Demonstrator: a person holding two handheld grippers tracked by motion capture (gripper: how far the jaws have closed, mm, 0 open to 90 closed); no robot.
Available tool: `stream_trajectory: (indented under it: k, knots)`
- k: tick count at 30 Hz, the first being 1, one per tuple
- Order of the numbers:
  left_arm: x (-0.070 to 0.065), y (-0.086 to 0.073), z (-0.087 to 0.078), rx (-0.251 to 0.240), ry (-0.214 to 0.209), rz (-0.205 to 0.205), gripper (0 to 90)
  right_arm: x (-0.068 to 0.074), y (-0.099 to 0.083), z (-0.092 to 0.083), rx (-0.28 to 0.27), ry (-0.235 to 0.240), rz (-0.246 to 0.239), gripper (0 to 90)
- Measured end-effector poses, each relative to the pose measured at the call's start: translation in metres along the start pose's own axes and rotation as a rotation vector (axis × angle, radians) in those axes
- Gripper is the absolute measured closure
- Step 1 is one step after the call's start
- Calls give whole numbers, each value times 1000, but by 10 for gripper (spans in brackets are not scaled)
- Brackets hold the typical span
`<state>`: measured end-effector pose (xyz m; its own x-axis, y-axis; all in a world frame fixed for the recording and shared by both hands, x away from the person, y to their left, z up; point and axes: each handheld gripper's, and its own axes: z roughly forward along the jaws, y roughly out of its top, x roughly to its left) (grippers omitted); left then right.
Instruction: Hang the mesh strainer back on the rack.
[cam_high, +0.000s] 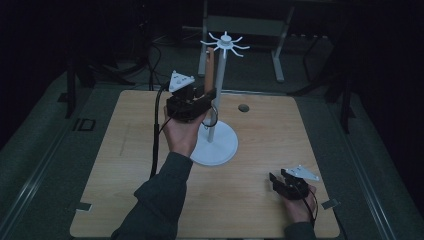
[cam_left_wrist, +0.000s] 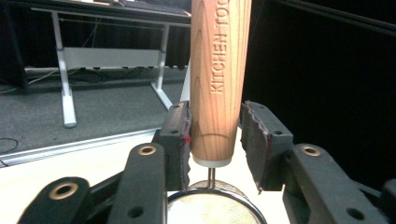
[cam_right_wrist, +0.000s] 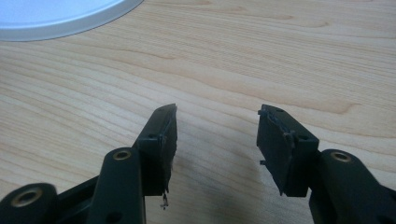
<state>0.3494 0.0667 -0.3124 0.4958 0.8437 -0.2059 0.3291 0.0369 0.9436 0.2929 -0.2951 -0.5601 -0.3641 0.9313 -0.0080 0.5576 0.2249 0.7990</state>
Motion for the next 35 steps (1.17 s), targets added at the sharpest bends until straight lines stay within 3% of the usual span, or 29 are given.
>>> stream_trajectory:
  k: [7,18,23,27,35]
  knots:
    - [4,-2,-2,-2,18,-7,550,0,0,0,-1,-1,2,471]
    - [4,-6,-4,10,31,12,541,0,0,0,-1,-2,1,471]
    - [2,-6,-5,13,24,21,545,0,0,0,-1,-2,1,470]
    - [-1,-8,-7,39,5,49,545,0,-1,-1,0,-4,3,469]
    - [1,-16,-11,80,-20,66,544,-1,-1,-1,1,-11,0,464]
